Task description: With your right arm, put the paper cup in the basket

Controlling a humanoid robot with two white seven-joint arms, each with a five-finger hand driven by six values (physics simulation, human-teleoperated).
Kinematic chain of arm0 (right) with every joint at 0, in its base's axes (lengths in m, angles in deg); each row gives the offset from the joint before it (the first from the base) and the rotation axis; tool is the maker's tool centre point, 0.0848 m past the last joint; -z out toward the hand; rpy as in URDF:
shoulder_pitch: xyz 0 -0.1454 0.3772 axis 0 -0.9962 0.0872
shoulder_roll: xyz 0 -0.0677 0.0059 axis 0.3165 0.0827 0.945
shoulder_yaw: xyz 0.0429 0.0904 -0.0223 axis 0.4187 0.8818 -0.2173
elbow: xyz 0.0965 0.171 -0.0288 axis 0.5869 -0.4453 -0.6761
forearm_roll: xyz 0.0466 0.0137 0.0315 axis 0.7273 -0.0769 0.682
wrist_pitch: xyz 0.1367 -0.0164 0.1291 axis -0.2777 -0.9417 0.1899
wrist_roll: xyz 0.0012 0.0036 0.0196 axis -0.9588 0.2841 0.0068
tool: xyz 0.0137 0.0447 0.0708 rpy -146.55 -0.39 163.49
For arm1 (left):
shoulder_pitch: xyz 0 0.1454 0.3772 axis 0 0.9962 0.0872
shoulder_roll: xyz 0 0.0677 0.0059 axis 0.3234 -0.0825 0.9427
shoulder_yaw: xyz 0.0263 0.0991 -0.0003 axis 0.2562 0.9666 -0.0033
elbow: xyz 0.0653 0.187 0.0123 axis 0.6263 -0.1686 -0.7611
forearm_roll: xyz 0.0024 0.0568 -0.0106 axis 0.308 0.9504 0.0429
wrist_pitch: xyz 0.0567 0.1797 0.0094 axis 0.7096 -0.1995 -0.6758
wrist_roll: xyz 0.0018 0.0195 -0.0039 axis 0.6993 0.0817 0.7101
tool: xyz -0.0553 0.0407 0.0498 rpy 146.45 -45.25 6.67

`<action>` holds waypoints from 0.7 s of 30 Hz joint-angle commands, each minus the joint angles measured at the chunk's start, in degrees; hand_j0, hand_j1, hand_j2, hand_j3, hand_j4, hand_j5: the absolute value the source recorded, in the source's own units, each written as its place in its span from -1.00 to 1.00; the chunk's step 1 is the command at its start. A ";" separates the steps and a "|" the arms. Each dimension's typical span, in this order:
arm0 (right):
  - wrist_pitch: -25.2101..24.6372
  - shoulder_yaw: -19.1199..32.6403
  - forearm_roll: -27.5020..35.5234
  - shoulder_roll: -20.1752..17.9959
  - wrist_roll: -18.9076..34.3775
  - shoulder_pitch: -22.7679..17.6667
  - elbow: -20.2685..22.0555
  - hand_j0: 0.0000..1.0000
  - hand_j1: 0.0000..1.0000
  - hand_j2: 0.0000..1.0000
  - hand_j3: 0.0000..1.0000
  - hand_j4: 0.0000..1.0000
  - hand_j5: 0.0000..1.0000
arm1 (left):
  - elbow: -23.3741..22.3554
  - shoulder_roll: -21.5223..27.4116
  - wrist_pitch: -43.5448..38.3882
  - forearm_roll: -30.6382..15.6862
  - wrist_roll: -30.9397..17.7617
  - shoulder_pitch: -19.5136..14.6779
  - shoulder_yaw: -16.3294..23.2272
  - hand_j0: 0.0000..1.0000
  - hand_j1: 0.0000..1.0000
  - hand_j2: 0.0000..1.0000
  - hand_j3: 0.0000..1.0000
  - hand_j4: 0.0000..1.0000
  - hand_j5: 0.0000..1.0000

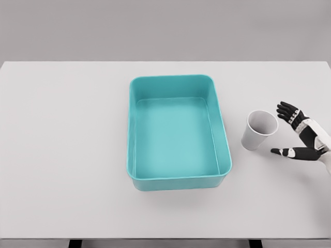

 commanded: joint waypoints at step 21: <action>-3.44 -5.94 1.04 1.03 0.00 2.46 -0.29 1.00 1.00 1.00 1.00 1.00 1.00 | 0.01 0.00 -0.06 -0.05 0.00 0.00 0.00 1.00 1.00 1.00 1.00 1.00 1.00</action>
